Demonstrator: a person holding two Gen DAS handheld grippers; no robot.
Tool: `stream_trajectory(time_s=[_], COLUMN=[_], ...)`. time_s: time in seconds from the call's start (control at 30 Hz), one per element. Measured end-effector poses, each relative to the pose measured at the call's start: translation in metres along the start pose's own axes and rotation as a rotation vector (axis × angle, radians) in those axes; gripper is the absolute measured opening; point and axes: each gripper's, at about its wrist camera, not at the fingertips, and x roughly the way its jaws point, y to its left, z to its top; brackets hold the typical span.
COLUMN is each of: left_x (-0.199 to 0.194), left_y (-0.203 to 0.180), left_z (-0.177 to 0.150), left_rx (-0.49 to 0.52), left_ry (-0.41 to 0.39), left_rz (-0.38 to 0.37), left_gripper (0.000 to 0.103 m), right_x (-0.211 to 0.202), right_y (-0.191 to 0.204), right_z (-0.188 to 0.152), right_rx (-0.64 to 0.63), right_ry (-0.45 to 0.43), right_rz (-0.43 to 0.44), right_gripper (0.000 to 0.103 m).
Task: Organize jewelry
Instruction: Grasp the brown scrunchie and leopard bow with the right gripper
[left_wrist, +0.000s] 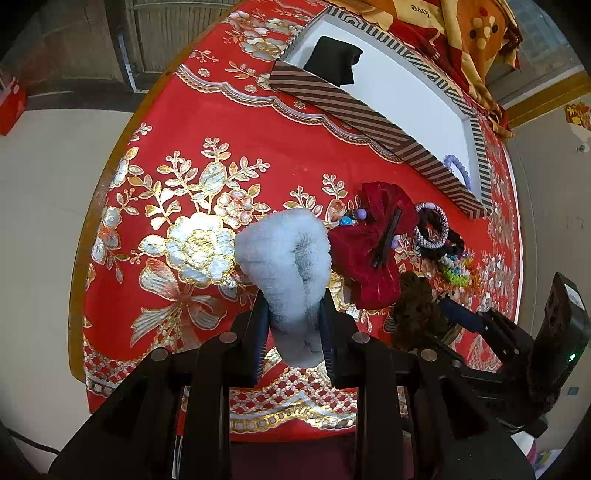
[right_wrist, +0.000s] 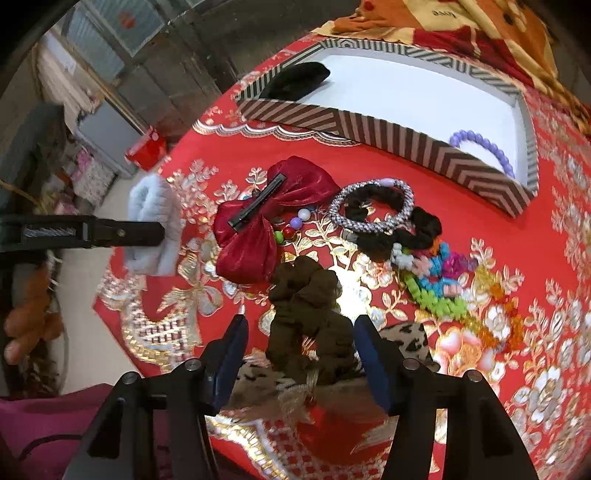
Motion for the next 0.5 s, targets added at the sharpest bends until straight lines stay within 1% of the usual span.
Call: stream_trajectory(time_s=[0.1,0.13,0.17,0.2,0.23,0.27,0.4,0.5], left_x=[0.002,0.001,0.000,-0.001,-0.002,-0.004,-0.013,-0.023], left_y=[-0.001,-0.001,-0.001,-0.001,-0.001,-0.001,0.001,-0.002], left_z=[0.000,0.000,0.000,0.000,0.000,0.000,0.003,0.006], left_rx=[0.001,0.002,0.003,0.003,0.003,0.003,0.006,0.020], left_ry=[0.005,0.005,0.003,0.001,-0.002,-0.003,-0.013,-0.028], left_rz=[-0.002,-0.005,-0.007,-0.008,-0.009,-0.010,-0.024,-0.039], left_gripper=[0.024,0.024,0.024,0.024,0.024,0.024,0.024,0.024], right_x=[0.013,0.012,0.012,0.011,0.009,0.006,-0.012,-0.035], right_y=[0.005,0.007,0.007,0.005,0.003,-0.001,-0.010,-0.017], right_z=[-0.003,-0.004,-0.005,-0.006,-0.006,-0.005,-0.005,-0.002], right_rx=[-0.034,-0.053,-0.062,-0.053,-0.040,-0.022,0.023,0.049], right_ry=[0.015,-0.007,-0.007,-0.004,-0.003,-0.007,-0.042,-0.090], right_rz=[-0.047,-0.063,-0.064,-0.048,-0.031,-0.011,0.026,0.054], right_gripper=[0.056,0.049,0.032,0.032,0.026,0.023,0.022,0.022])
